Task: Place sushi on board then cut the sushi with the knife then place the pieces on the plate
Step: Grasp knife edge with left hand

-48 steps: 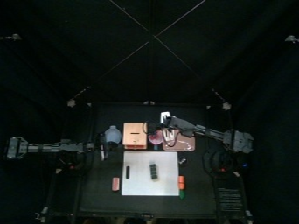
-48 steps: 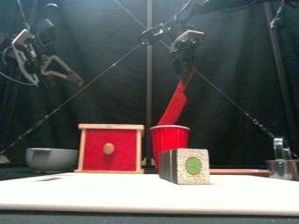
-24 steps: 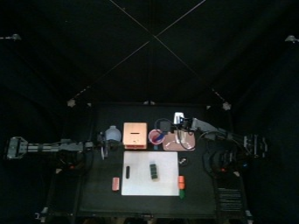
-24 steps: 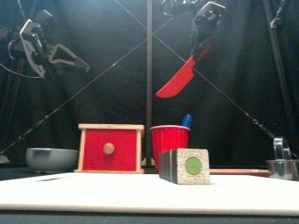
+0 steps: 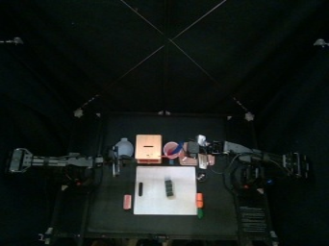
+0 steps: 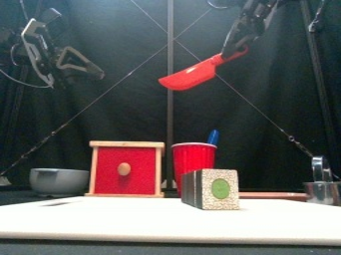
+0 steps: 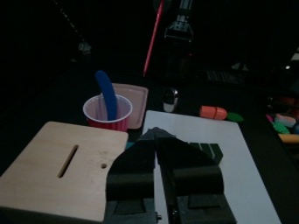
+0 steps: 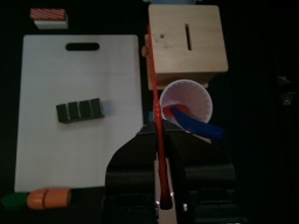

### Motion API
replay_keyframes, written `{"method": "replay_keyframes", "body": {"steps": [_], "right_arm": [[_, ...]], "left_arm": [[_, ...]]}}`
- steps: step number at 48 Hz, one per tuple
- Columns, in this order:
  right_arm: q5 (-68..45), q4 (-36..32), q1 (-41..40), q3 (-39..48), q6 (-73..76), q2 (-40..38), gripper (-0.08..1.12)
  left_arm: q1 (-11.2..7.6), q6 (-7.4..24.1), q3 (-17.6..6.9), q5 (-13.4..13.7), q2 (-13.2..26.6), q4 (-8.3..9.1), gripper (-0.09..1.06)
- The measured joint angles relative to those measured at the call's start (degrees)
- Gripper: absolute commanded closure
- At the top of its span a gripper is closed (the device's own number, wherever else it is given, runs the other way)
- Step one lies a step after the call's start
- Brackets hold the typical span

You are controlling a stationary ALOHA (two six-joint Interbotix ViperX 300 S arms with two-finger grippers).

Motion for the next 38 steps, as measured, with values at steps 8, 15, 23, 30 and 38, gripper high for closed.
{"method": "replay_keyframes", "body": {"steps": [8, 15, 23, 30, 38], "right_arm": [[-13.3, 3.4, 1.6, 9.8, 2.5, -2.5, 0.76], [-23.9, 5.5, 3.5, 17.3, 4.2, -4.0, 0.76], [-31.9, 6.9, 6.2, 21.7, 4.4, -4.0, 0.76], [-34.3, 7.3, 6.9, 22.3, 4.4, -3.2, 0.76], [-35.4, 7.6, 7.4, 22.7, 4.4, -1.2, 0.76]], "left_arm": [[-0.44, -0.1, -1.3, 0.0, 3.1, 0.0, 0.19], [-0.88, -0.1, -3.1, 0.0, 6.2, 0.0, 0.09], [-2.46, 0.0, -4.7, 0.0, 10.4, 0.0, 0.09], [-4.57, 0.0, -7.2, 0.0, 14.9, 0.0, 0.09], [-5.63, 0.1, -10.8, 0.0, 20.0, 0.0, 0.09]]}}
